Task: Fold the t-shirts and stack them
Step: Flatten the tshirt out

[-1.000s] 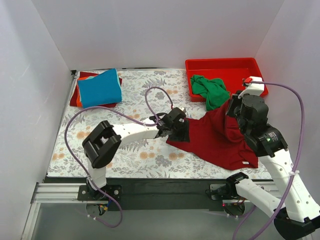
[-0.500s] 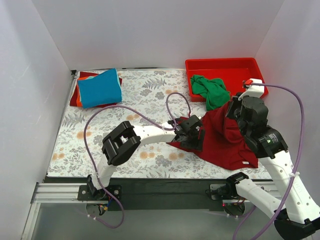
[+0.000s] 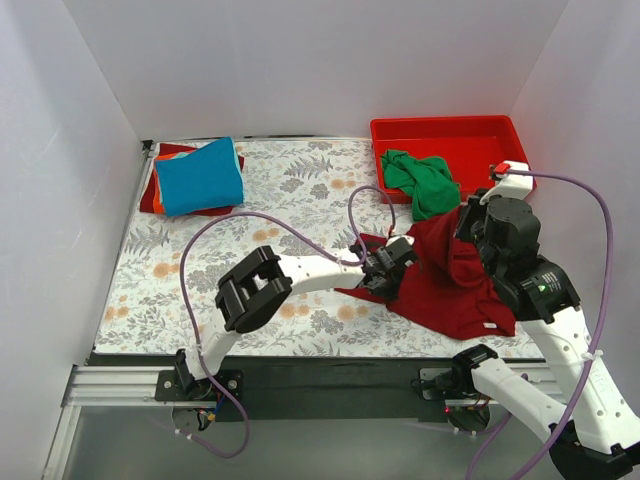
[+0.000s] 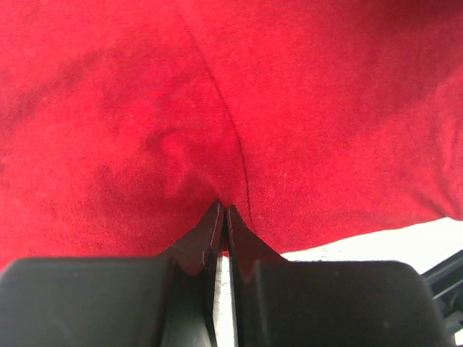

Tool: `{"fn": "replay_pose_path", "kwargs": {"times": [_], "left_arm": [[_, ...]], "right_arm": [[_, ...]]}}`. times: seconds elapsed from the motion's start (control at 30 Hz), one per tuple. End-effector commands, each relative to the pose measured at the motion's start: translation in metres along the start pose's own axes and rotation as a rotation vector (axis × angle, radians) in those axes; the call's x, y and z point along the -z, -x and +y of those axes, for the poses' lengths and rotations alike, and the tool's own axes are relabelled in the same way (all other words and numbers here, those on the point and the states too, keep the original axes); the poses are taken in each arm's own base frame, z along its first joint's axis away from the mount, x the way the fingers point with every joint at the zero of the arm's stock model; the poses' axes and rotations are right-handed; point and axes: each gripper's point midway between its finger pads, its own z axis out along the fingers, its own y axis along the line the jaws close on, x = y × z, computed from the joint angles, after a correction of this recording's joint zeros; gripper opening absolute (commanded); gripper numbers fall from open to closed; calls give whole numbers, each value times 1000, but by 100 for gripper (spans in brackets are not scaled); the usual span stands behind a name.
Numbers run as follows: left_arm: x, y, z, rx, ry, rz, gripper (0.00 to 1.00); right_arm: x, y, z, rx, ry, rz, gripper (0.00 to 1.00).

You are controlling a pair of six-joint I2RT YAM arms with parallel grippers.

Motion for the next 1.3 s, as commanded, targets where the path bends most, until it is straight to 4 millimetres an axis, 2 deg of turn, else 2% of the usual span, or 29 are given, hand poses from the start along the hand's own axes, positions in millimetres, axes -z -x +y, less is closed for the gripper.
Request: {"fn": "replay_pose_path", "kwargs": {"times": [0.0,0.03,0.07,0.1,0.13,0.17,0.23,0.27,0.33,0.37,0.43,0.47,0.53,0.57,0.6,0.67,0.7,0.73,0.87,0.9,0.93,1.0,1.03,1.1,1.13,1.2,1.23,1.27], "left_arm": [[9,-23,78,-7,242,62,0],[15,-18,88,21,257,48,0],[20,-9,109,61,282,36,0],[36,-4,122,88,293,12,0],[42,1,135,110,306,-3,0],[52,15,159,151,328,-30,0],[73,35,186,182,361,-90,0],[82,48,215,209,396,-109,0],[96,67,243,238,430,-142,0],[108,88,267,257,452,-179,0],[118,107,289,270,481,-205,0],[127,130,306,299,493,-250,0],[135,150,323,302,497,-280,0],[138,167,336,328,496,-303,0],[142,178,339,337,493,-319,0],[145,185,347,348,504,-311,30],[150,197,348,351,509,-333,43],[152,197,345,355,502,-330,53],[167,186,325,376,426,-349,56],[171,166,320,383,406,-328,56],[178,163,316,398,391,-355,56],[185,143,314,420,386,-350,56],[194,124,308,453,366,-348,56],[198,101,301,482,337,-324,56],[199,79,291,497,284,-300,56],[204,63,282,527,237,-297,55],[210,47,277,540,206,-292,56],[213,41,273,553,187,-300,55]], "right_arm": [[3,15,-2,-25,-10,-47,1],[4,15,-1,-23,-7,-46,1],[4,15,-1,-23,-7,-45,1],[4,16,-1,-20,-4,-45,1],[4,14,1,-17,3,-39,1],[4,13,1,-10,4,-32,1],[1,5,2,9,9,-4,1],[-1,2,3,13,11,7,1],[-3,-7,5,18,24,32,1],[-4,-10,6,17,30,41,1],[-6,-20,9,14,46,69,1],[-7,-24,10,12,50,79,1],[-9,-35,11,8,57,107,1],[-9,-38,11,3,59,111,1],[-9,-41,11,1,58,119,1],[-10,-47,12,-2,63,134,1],[-10,-49,11,0,61,140,1],[-10,-51,11,2,62,146,1],[-11,-59,10,8,57,166,1],[-12,-62,10,10,55,174,1],[-12,-63,10,9,56,176,1],[-14,-67,12,2,61,191,1],[-14,-69,12,0,61,194,1],[-16,-73,13,0,63,209,1],[-16,-74,14,0,65,211,1],[-17,-76,14,0,69,218,1],[-17,-76,14,2,66,219,1],[-17,-76,14,4,67,221,1]]}}
